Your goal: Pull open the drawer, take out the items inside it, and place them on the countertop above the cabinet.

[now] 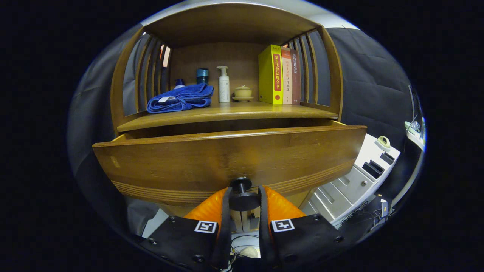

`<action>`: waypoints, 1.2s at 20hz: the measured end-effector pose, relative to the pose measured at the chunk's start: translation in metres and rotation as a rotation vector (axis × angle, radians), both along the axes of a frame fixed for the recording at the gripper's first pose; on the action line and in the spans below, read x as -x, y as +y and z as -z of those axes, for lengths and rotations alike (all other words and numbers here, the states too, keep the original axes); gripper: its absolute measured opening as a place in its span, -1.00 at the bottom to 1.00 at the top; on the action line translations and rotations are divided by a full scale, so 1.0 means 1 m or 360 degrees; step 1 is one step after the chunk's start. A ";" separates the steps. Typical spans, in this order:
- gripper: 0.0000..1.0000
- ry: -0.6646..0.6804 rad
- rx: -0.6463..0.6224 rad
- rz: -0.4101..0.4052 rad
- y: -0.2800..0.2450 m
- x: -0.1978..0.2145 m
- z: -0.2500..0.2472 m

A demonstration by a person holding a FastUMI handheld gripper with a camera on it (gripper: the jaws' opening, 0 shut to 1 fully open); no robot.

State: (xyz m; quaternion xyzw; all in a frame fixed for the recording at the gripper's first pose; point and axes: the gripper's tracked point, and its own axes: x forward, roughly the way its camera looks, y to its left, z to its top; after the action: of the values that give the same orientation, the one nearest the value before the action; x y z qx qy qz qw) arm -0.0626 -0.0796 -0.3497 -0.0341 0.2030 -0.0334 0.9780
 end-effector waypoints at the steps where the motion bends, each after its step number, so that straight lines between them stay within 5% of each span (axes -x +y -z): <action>1: -0.22 0.0000 0.0002 -0.0003 0.000 0.005 -0.001; 24: -0.22 0.0099 0.0041 -0.0011 -0.004 0.077 -0.001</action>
State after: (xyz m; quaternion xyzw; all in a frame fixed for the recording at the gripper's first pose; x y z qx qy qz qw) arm -0.1398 -0.0841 -0.3484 -0.0483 0.2327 -0.0316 0.9708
